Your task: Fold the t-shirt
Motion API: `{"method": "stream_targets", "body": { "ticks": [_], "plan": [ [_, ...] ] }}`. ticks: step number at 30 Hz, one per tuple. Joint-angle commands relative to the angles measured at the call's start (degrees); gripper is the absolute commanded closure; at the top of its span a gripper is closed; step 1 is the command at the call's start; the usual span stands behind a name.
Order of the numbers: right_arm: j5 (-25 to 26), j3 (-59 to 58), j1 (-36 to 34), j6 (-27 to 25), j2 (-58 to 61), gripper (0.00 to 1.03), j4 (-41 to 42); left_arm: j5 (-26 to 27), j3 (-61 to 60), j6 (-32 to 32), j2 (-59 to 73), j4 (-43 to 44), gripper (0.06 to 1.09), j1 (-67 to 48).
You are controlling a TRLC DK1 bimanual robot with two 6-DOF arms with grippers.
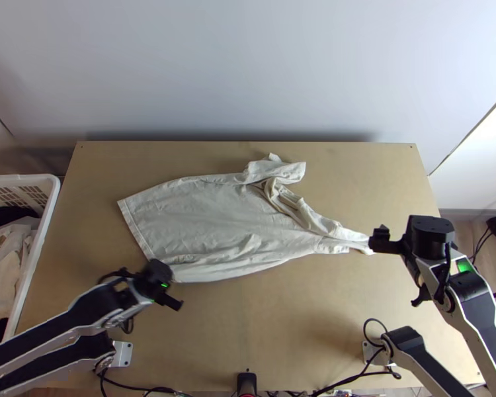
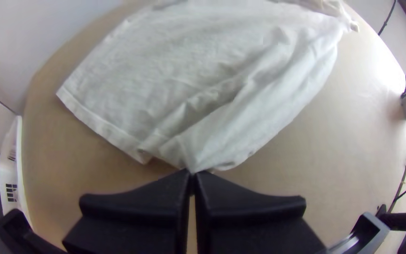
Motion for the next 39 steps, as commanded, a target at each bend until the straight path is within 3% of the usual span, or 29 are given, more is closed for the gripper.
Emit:
{"method": "stream_targets", "body": {
  "ticks": [1,6,11,13,16,28,39],
  "plan": [
    [-1.18,0.40,4.10,-0.15,3.32,0.05,0.06,0.66,0.12,16.14,-13.55,1.07,1.05,15.21],
    [-1.89,-0.21,7.44,-0.86,4.73,0.05,0.50,3.12,1.53,24.75,-16.28,2.21,1.05,28.48],
    [-2.94,-2.15,10.69,-1.30,5.43,0.07,0.41,10.95,1.61,27.04,-20.15,1.25,1.05,39.38],
    [-3.29,-3.91,13.50,-1.74,5.43,0.13,0.24,11.03,1.00,26.95,-21.55,0.19,1.05,39.12],
    [-7.25,-5.22,16.76,-1.56,5.17,0.13,0.15,10.95,0.65,26.51,-22.08,-0.77,1.05,38.94],
    [-14.90,-12.52,30.82,-1.30,6.66,0.13,-0.11,9.36,-0.06,25.11,-21.64,-2.36,1.05,39.55],
    [-21.14,-12.78,32.58,-1.38,17.30,0.13,8.67,8.31,-0.06,23.88,-19.35,-2.09,1.05,39.64]
  ]
}}
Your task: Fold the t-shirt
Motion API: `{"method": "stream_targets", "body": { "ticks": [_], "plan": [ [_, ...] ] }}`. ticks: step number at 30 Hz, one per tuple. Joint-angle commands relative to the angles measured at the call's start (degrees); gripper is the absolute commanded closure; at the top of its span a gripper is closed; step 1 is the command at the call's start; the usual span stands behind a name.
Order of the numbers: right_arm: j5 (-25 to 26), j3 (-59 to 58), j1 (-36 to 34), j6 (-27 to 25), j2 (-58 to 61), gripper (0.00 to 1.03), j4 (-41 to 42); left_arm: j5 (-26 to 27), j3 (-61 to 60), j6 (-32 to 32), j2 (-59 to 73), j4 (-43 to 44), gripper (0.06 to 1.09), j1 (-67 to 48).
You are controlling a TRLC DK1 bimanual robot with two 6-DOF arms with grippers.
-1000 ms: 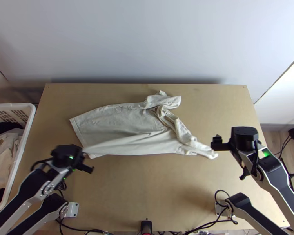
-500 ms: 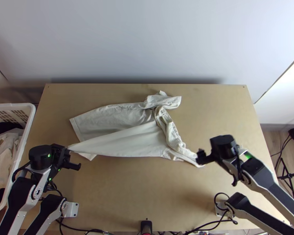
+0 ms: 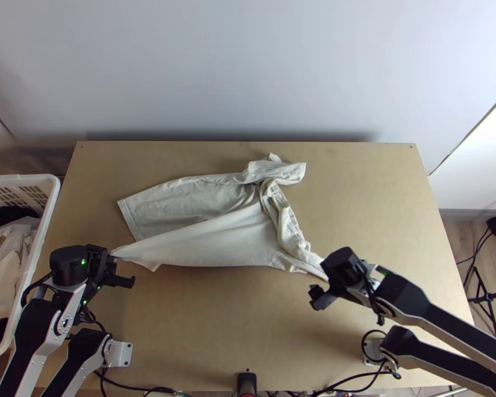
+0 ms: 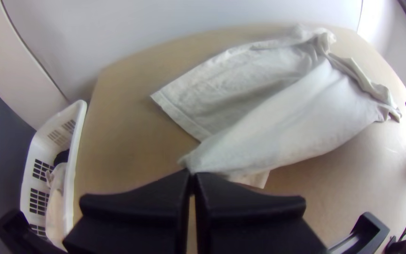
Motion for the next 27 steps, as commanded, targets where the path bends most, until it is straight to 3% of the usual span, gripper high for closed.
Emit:
{"method": "stream_targets", "body": {
  "ticks": [1,9,14,27],
  "plan": [
    [-3.74,-0.48,1.56,0.08,6.70,0.13,6.12,-0.65,-0.19,-1.26,1.54,0.20,1.05,0.15],
    [-5.85,0.31,0.86,0.26,14.52,0.13,11.04,-0.83,-0.36,-1.70,2.77,0.82,1.05,0.15],
    [-8.57,2.86,-1.34,2.81,18.48,0.21,12.80,-0.83,-0.54,-1.70,3.30,1.43,1.05,0.15],
    [-9.01,7.70,-1.52,5.18,24.54,0.21,14.65,-1.18,-0.54,0.94,3.48,1.70,1.05,0.15]
  ]
}}
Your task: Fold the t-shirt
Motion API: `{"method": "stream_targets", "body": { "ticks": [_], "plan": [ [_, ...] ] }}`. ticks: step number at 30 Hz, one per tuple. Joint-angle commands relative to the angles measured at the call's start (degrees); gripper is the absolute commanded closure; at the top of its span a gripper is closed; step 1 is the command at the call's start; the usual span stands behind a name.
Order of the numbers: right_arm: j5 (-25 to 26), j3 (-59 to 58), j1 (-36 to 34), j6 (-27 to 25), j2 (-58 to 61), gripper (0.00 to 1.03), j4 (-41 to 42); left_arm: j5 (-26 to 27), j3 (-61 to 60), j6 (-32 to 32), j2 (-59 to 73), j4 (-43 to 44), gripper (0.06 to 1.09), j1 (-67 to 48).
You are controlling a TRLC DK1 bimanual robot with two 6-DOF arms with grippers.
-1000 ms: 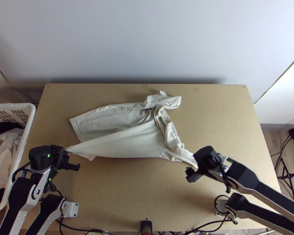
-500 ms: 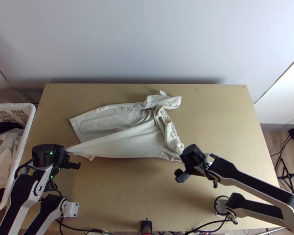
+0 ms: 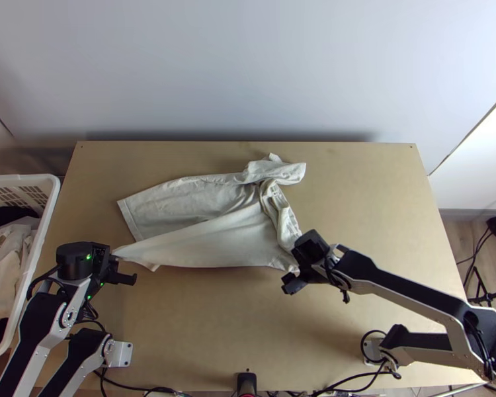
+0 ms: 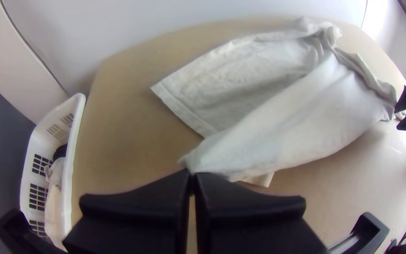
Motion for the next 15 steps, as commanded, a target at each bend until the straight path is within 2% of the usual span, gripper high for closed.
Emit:
{"method": "stream_targets", "body": {
  "ticks": [1,6,15],
  "plan": [
    [-0.36,2.10,0.41,1.93,0.45,0.21,0.88,-0.28,0.16,1.92,0.11,-0.03,1.05,0.17],
    [-0.27,2.10,0.67,2.63,0.01,0.21,0.88,-0.37,-0.19,2.36,-0.24,-0.03,1.05,0.26],
    [-0.27,1.66,-4.25,2.45,-0.25,0.21,0.44,-0.37,-0.10,2.62,-0.68,-0.03,1.05,0.26]
  ]
}}
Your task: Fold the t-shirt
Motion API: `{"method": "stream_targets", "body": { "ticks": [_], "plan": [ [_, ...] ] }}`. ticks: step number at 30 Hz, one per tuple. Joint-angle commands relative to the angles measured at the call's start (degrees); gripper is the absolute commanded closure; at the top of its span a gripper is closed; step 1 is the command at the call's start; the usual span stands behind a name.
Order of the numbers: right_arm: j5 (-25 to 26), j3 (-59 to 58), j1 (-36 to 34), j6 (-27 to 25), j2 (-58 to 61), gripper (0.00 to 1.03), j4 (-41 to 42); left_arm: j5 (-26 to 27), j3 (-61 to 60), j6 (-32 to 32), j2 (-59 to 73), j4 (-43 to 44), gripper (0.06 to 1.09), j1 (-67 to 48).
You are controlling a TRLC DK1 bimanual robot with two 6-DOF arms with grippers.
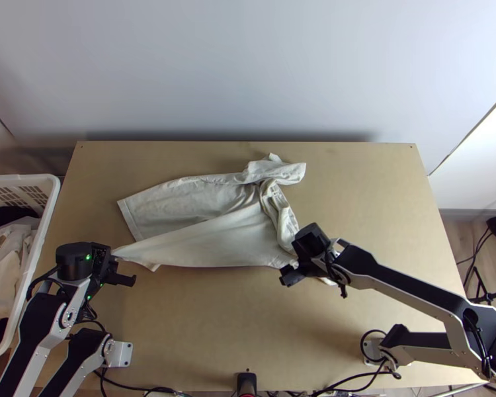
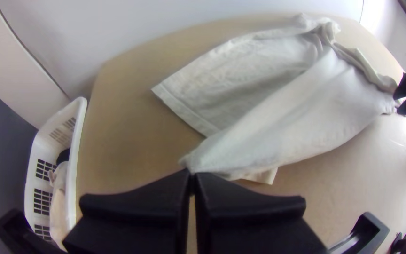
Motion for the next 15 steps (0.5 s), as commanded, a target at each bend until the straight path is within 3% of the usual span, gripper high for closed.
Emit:
{"method": "stream_targets", "body": {
  "ticks": [1,15],
  "plan": [
    [0.06,-0.33,-2.39,0.16,-1.74,0.21,-0.52,0.02,-0.08,0.33,-0.35,-0.03,1.05,0.04],
    [0.06,-2.17,0.69,3.85,-9.83,0.21,-7.82,0.11,-0.17,0.50,-0.18,0.06,1.05,0.04]
  ]
}}
